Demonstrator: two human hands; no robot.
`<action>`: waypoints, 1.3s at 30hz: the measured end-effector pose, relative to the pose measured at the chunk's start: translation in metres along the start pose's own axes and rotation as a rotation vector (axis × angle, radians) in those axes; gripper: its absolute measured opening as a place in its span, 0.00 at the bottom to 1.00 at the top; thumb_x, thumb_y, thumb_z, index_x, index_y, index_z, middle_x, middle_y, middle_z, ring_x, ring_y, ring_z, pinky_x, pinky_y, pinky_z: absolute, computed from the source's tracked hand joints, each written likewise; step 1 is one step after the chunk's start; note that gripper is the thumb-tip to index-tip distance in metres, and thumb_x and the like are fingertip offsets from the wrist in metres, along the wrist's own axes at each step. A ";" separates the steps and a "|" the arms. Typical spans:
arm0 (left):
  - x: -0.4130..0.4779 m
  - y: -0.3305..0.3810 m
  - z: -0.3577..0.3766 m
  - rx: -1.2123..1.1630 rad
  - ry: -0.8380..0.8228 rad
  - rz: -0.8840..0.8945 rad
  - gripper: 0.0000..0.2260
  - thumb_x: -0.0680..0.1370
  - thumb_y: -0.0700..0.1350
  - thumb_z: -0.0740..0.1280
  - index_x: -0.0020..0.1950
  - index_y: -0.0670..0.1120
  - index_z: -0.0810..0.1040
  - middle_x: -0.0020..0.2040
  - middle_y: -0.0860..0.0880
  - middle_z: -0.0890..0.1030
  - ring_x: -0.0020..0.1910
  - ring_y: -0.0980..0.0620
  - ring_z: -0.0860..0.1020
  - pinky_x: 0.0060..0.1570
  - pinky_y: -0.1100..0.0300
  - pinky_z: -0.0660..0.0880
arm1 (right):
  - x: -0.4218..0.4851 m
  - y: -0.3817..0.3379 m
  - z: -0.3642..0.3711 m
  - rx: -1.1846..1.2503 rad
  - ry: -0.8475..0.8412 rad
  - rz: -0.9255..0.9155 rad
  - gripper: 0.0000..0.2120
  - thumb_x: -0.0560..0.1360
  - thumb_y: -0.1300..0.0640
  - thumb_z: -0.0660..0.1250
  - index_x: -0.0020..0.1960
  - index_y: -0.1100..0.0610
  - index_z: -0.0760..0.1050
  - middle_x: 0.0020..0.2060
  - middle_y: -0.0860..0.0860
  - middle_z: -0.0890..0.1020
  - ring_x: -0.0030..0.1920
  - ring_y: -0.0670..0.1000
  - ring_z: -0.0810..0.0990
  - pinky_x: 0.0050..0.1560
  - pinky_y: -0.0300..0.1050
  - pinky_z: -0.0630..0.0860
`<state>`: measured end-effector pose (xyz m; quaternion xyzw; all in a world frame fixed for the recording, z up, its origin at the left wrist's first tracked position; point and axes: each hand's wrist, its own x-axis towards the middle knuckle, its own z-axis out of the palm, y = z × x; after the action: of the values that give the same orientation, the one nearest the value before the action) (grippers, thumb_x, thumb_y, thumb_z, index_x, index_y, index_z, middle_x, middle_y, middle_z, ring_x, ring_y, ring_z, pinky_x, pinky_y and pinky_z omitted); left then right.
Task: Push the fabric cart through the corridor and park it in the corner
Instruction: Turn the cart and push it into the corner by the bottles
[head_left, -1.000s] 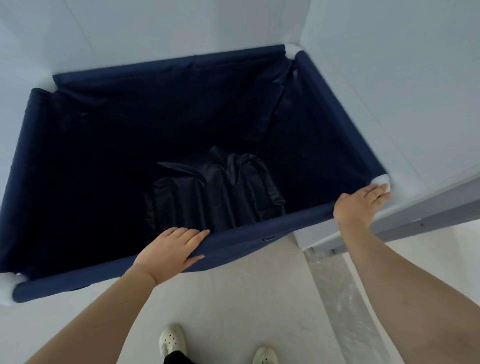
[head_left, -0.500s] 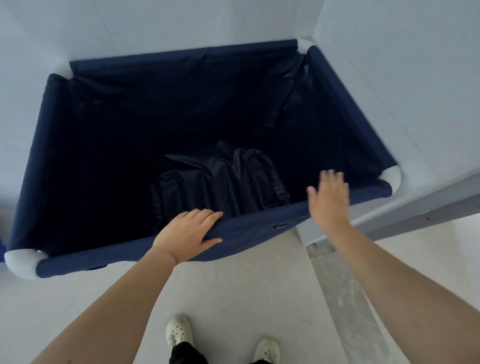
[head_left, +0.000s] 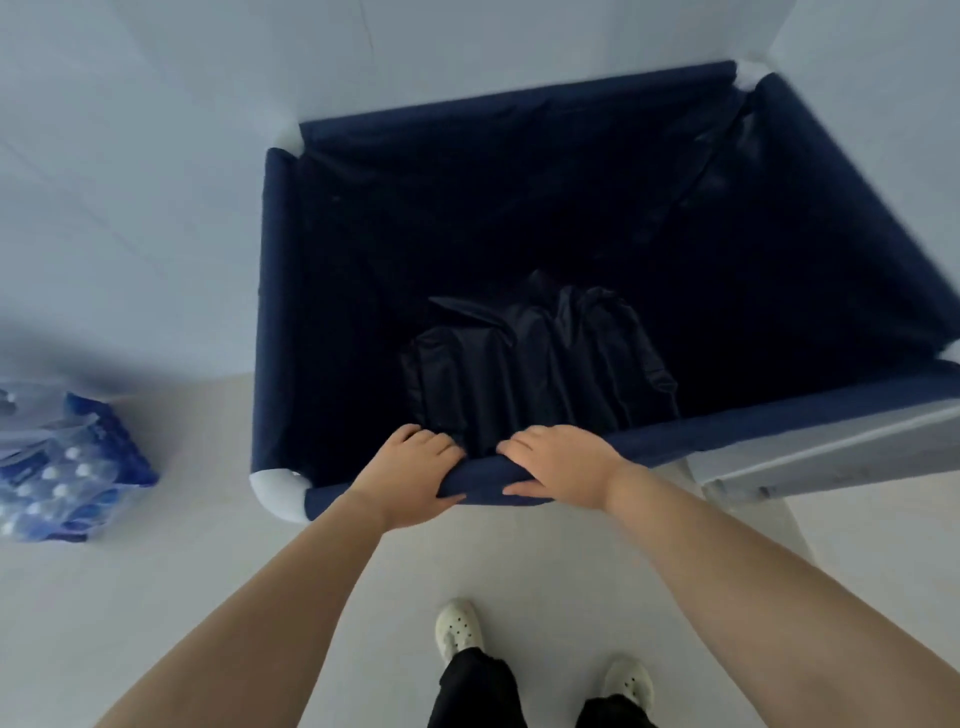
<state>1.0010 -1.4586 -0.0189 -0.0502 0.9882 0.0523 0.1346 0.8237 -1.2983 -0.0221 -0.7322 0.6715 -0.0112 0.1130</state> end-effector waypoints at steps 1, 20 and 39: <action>0.002 0.001 0.003 -0.015 0.014 0.031 0.20 0.74 0.60 0.59 0.60 0.50 0.73 0.58 0.51 0.78 0.56 0.49 0.75 0.63 0.52 0.65 | -0.001 0.002 0.001 -0.003 0.001 0.001 0.27 0.77 0.38 0.52 0.64 0.57 0.67 0.54 0.52 0.80 0.52 0.53 0.79 0.48 0.49 0.78; -0.085 -0.003 0.031 0.024 0.368 -0.389 0.25 0.77 0.58 0.54 0.68 0.45 0.69 0.65 0.44 0.75 0.66 0.43 0.71 0.67 0.42 0.63 | -0.040 -0.012 0.006 0.035 0.324 0.241 0.23 0.76 0.45 0.59 0.67 0.57 0.68 0.66 0.54 0.73 0.69 0.52 0.66 0.74 0.50 0.55; -0.084 0.008 0.023 0.029 0.030 -0.693 0.30 0.79 0.61 0.49 0.76 0.49 0.46 0.77 0.41 0.50 0.75 0.40 0.44 0.71 0.43 0.43 | -0.066 0.014 0.003 0.017 -0.031 0.441 0.27 0.76 0.41 0.56 0.71 0.53 0.60 0.72 0.53 0.63 0.73 0.57 0.55 0.74 0.60 0.47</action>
<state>1.0869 -1.4410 -0.0176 -0.3818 0.9149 -0.0112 0.1304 0.8043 -1.2336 -0.0186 -0.5665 0.8136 0.0194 0.1293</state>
